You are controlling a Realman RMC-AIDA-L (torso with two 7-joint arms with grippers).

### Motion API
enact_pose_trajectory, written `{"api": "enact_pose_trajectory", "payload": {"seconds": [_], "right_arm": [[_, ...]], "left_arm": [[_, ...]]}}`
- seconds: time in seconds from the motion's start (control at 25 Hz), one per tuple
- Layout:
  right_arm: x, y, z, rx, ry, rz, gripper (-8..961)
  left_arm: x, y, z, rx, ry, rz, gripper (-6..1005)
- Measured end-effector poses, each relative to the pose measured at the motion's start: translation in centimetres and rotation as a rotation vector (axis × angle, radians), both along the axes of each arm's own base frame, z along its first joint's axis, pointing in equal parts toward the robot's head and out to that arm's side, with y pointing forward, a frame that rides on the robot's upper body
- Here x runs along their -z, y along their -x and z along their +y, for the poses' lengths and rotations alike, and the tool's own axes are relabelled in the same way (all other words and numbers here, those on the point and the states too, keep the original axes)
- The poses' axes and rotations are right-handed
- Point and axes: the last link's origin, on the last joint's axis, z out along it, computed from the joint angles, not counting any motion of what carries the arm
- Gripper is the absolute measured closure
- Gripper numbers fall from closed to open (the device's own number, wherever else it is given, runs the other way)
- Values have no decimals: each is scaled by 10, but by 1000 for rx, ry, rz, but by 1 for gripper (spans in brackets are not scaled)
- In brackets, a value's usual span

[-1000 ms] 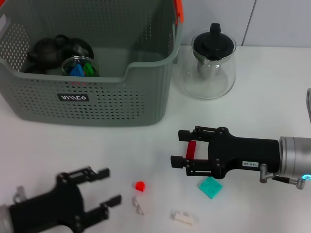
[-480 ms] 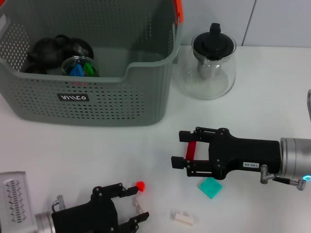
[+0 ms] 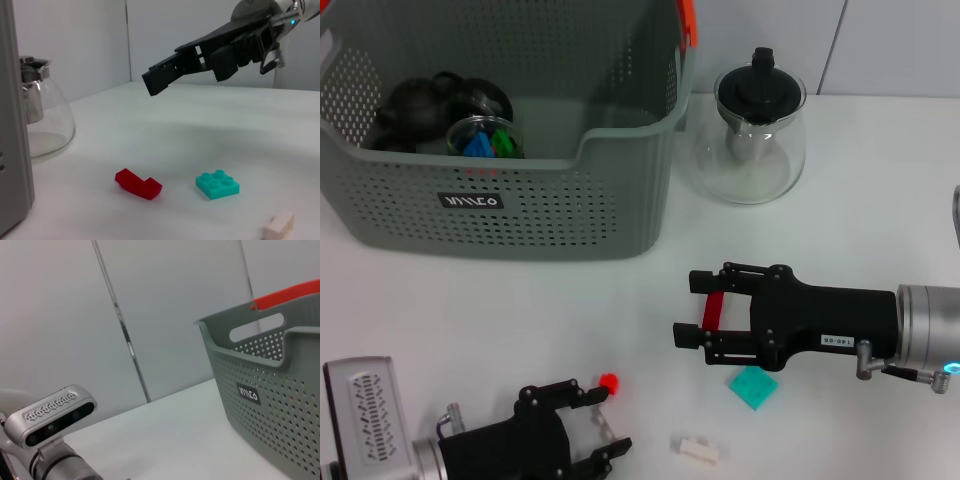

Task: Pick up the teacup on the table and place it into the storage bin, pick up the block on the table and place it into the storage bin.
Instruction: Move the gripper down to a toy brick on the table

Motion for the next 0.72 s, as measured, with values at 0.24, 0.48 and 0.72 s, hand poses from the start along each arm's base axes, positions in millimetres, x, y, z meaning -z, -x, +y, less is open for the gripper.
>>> {"api": "enact_pose_trajectory", "payload": {"seconds": [0.24, 0.48, 0.72], "right_arm": [[-1, -1, 0, 2, -1, -1, 162], [-1, -1, 0, 3, -1, -1, 162], [-1, -2, -1, 4, -1, -1, 162]], "left_arm": [[1, -1, 2, 7, -8, 4, 484], [3, 0, 6, -10, -8, 17, 518], [-14, -7, 8, -32, 18, -84, 583]]}}
